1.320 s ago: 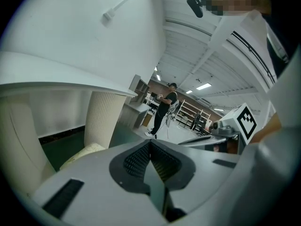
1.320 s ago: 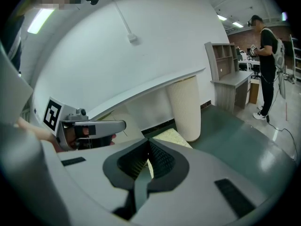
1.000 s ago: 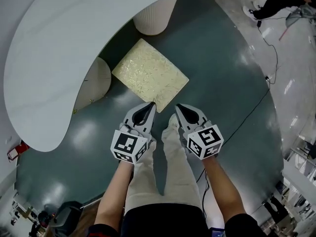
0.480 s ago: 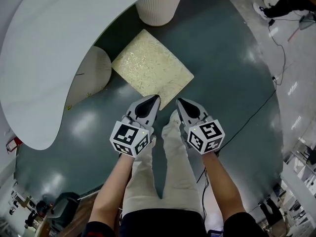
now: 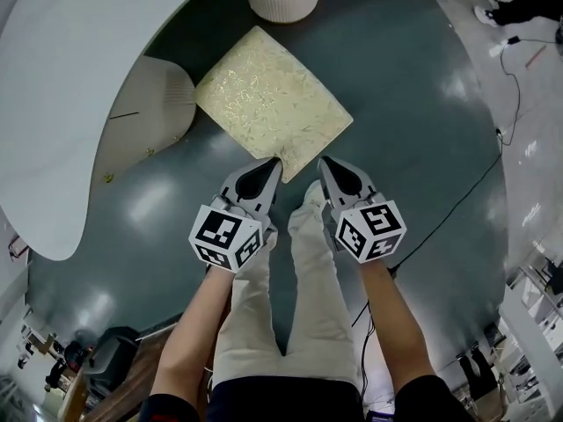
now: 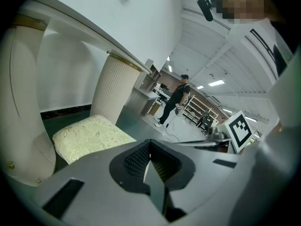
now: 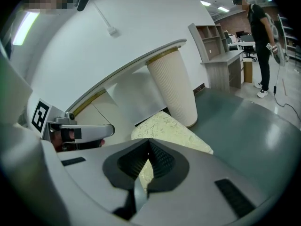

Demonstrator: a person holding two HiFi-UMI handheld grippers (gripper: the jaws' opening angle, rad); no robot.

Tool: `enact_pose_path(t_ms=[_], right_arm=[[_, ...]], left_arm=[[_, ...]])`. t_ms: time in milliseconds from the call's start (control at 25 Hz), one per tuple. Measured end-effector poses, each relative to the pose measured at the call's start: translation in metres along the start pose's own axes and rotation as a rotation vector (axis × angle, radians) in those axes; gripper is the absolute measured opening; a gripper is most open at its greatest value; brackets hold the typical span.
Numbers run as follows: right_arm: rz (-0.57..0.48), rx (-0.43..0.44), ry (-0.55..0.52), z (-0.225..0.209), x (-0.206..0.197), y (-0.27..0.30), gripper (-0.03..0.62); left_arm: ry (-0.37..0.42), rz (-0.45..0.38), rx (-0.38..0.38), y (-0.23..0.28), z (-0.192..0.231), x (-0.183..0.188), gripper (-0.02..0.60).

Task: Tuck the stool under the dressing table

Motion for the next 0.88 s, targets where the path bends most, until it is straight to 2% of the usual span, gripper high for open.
enact_pose_path(t_ms=[880], right_arm=[[0.157, -0.055, 0.006, -0.053, -0.086, 0.053, 0.008]], left_arm=[[-0.027, 0.017, 0.063, 0.021, 0.03, -0.054, 0.009]])
Point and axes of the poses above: the fingertips, and each gripper's own axes: y forward along the fingers, z to its left, x out of its top, the point moved 5 cm from there along -y, backward along the fingers, and after that the axes turned 1 degree about -z, right-handed, at the moved point
